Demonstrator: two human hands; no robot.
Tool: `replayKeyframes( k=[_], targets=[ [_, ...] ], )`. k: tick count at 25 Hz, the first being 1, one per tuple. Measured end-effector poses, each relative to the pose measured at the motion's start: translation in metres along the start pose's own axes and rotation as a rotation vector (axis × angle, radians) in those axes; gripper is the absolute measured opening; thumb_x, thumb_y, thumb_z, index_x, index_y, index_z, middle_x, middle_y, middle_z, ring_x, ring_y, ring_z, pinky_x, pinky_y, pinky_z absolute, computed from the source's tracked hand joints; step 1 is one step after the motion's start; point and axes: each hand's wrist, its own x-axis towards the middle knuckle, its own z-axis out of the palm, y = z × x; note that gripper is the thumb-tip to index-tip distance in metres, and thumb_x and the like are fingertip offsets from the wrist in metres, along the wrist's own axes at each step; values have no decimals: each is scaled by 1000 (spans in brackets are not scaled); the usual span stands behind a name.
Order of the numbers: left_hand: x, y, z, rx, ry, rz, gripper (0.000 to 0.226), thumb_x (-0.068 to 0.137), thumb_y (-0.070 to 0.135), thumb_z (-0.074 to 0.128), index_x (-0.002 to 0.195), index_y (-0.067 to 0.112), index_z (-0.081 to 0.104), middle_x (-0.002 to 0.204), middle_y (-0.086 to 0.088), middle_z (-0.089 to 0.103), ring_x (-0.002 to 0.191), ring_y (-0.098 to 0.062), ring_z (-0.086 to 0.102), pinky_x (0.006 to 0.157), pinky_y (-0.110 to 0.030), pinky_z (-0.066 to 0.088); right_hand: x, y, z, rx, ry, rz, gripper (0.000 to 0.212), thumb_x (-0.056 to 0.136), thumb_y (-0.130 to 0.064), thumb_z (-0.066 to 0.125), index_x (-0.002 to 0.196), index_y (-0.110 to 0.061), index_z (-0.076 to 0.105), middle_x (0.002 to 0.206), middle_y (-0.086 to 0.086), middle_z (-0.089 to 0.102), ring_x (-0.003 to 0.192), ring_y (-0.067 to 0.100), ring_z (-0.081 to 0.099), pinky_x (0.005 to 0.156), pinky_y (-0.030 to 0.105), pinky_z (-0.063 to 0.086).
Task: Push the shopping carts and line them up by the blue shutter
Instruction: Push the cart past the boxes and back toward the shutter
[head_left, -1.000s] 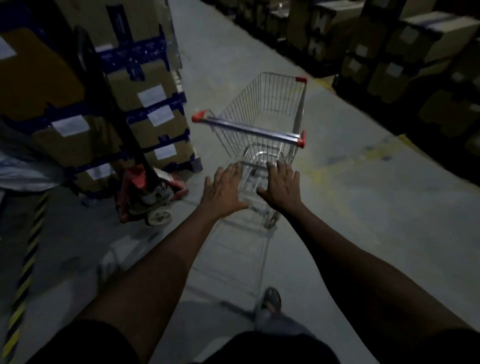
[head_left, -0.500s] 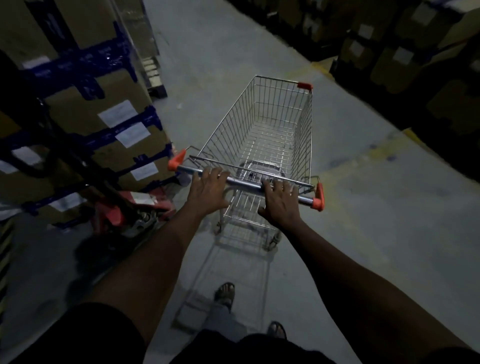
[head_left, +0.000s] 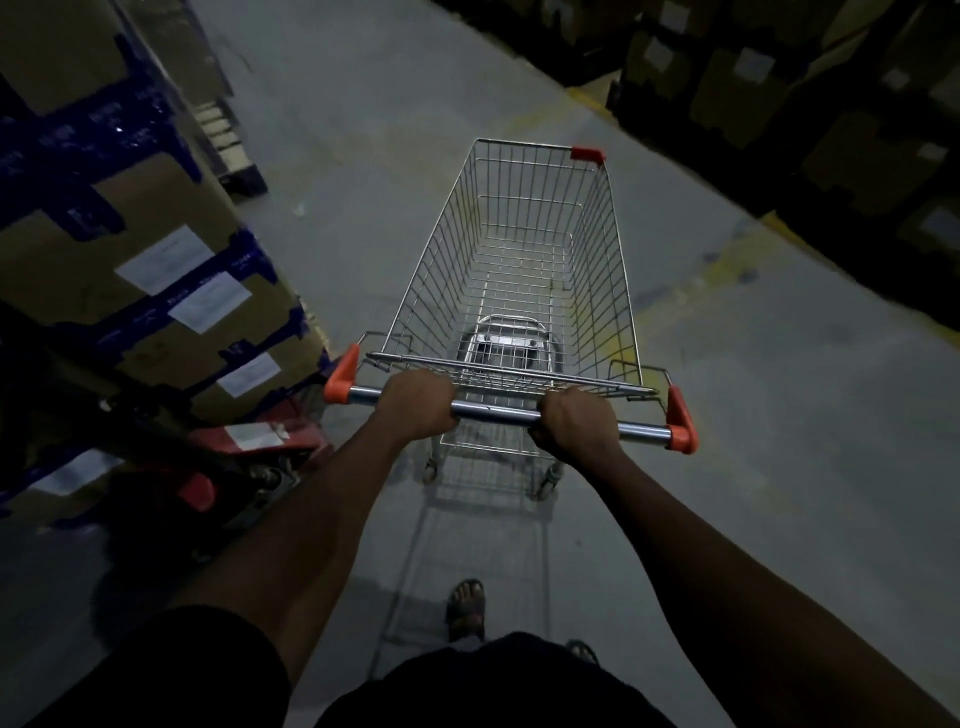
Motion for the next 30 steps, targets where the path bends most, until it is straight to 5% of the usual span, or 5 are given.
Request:
replayKeyframes(
  k=[18,30],
  targets=[
    [-34,13,16,80,82,111,36,81,48,57,99,19,67,97,-9,69,91,-31,65,74,-34,49,-48,-18,1,4,-79,171,24,83,-39,60,92,-18,66,89,8,68,80,30,66,63,31,44],
    [-85,110,16,94,45,271,33,79,46,57,96,20,67,95,-4,68,90,-25,65,74,-32,49,-166,24,11,29,-127,342,22,78,-39,64,91,-21,67,88,5,68,78,27,66,63,30,45]
  ],
)
